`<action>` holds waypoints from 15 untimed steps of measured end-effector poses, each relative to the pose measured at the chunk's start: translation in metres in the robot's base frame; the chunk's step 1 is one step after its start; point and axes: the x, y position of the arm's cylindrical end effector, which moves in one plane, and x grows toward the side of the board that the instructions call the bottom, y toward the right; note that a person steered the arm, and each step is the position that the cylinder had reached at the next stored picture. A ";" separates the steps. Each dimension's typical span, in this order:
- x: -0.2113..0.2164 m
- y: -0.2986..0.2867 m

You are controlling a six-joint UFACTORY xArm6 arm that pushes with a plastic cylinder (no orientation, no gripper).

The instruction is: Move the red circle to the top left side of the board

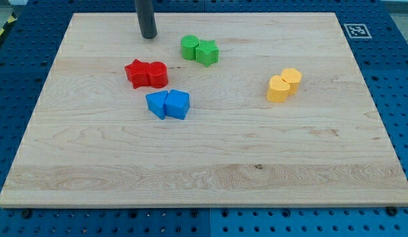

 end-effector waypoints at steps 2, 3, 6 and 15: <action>0.057 0.006; 0.078 0.045; 0.177 0.128; 0.132 0.032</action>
